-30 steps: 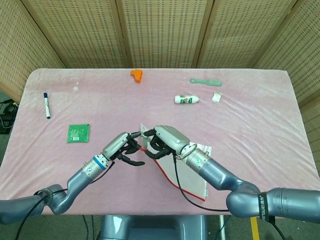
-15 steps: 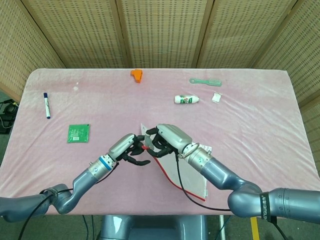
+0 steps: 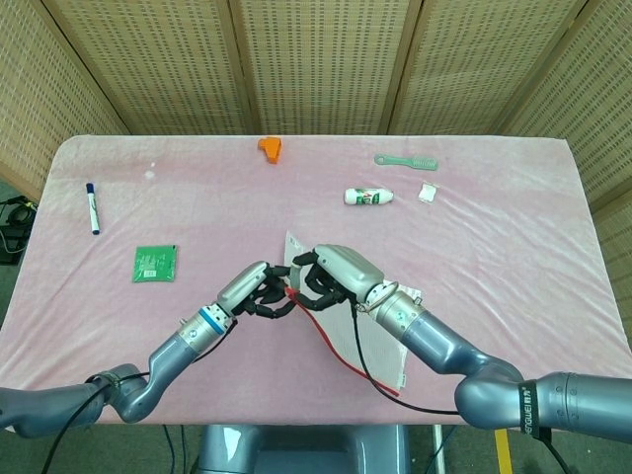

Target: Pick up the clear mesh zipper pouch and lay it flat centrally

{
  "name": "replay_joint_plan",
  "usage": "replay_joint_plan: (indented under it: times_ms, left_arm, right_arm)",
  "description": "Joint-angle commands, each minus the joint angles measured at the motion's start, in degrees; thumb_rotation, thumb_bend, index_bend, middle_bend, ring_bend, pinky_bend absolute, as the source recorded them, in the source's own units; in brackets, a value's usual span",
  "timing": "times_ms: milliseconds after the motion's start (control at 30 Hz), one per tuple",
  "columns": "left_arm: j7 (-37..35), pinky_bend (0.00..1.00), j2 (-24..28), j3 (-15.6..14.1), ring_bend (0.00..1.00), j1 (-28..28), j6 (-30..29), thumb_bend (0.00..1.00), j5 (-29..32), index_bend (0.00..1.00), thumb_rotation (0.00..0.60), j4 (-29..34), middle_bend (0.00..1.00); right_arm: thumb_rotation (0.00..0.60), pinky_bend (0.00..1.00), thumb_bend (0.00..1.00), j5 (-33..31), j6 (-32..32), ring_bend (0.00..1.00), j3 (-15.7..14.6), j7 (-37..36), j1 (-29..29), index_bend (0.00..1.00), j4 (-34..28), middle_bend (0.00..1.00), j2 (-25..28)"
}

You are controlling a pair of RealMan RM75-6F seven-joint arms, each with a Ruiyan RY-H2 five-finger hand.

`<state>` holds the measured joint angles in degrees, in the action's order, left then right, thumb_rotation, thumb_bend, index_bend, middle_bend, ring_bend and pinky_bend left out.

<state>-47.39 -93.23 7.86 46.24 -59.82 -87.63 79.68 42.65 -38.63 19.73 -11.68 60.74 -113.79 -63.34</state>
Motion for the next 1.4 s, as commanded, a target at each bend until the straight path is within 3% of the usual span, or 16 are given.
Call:
replay_joint_plan:
  times_ms: [33,533,1400]
  left_arm:
    - [0.28,1.00,-0.15,0.22,0.85,0.00,-0.09,0.68,0.32,0.75,0.600,0.25,0.98]
    - [1.08,1.00,-0.11,3.10,0.85,-0.71,-0.92,0.74,3.85,0.80,0.600,3.11,0.98]
    - [-1.20,1.00,1.92,4.21,0.85,-1.51,-3.15,0.75,2.52,0.82,0.600,6.71,0.98]
  right_arm:
    - [0.600,1.00,1.00,0.61,-0.01,0.95,0.01,-0.23,-0.42,0.91,-0.05,1.00,0.14]
    - [0.600,1.00,1.00,9.59,-2.21,0.95,-2.07,0.05,-4.91,0.91,-1.98,1.00,-0.60]
    - [0.600,1.00,1.00,4.99,-5.38,0.95,-3.54,5.63,-3.86,0.91,-0.27,1.00,-3.85]
